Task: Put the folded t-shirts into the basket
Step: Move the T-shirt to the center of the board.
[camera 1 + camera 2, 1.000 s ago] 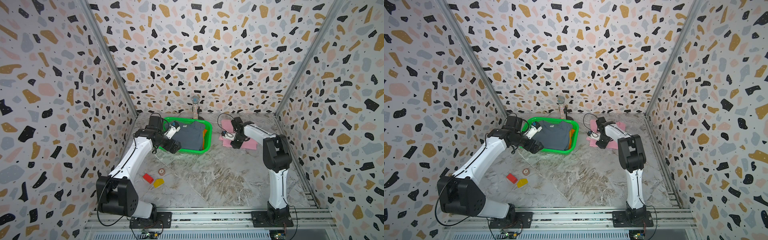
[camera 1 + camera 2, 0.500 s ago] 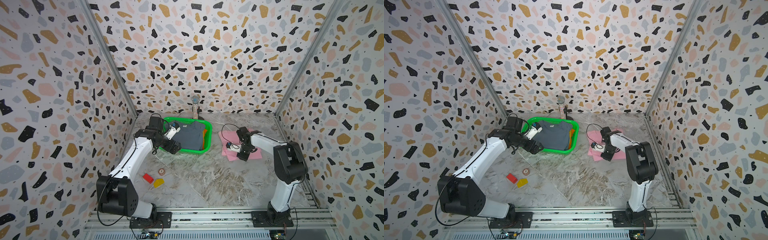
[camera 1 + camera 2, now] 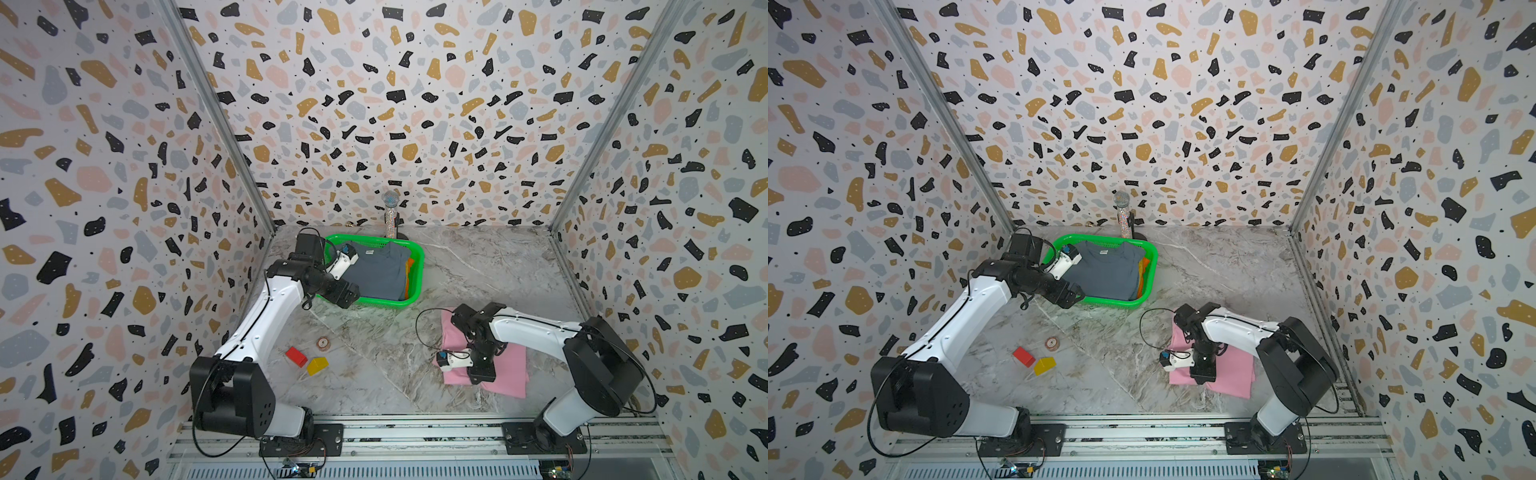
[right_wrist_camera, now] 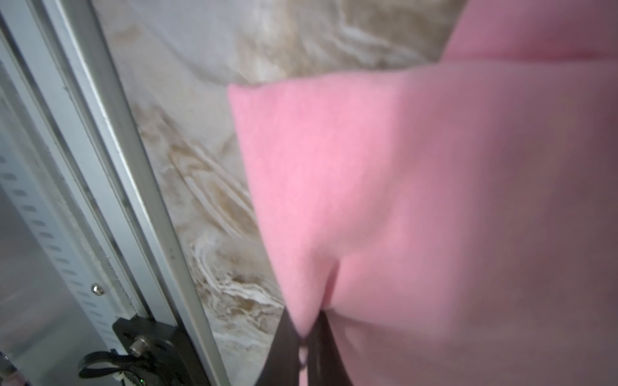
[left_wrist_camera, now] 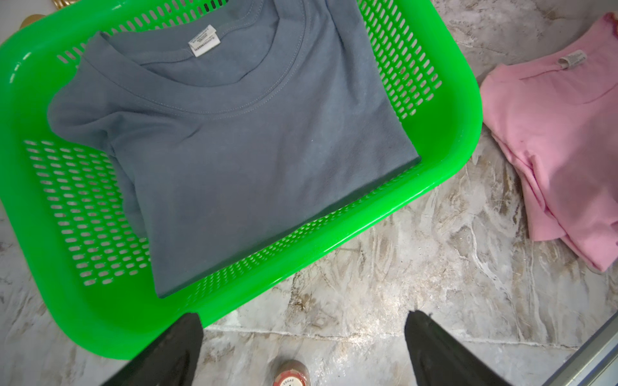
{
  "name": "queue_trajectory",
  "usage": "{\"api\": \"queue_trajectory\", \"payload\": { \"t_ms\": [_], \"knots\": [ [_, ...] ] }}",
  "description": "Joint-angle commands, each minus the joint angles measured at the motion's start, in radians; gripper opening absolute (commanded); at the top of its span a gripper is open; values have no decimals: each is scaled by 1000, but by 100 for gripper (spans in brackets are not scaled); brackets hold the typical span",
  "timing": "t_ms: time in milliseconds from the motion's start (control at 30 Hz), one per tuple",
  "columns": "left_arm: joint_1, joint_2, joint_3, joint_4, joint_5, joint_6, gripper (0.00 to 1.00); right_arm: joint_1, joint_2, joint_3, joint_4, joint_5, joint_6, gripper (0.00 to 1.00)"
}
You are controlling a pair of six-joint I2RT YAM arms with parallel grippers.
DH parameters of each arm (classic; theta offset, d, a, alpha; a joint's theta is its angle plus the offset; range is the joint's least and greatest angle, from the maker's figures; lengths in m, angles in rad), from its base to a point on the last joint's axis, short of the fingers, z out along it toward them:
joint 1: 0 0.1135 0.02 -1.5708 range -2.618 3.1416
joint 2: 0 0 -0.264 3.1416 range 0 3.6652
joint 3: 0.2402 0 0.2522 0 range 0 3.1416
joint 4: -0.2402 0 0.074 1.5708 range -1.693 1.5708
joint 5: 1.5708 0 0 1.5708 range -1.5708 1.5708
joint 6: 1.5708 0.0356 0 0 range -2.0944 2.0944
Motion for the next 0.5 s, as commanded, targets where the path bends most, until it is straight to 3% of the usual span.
{"api": "queue_trajectory", "payload": {
  "t_ms": [0,233,467],
  "knots": [
    [14,-21,-15,19,-17,5,96,83,39,71,16,-38,5,0],
    [21,-9,-12,18,-23,7,96,227,130,193,44,0,-16,0],
    [22,-12,-9,10,-18,8,97,323,174,245,79,153,-112,0]
  ]
}}
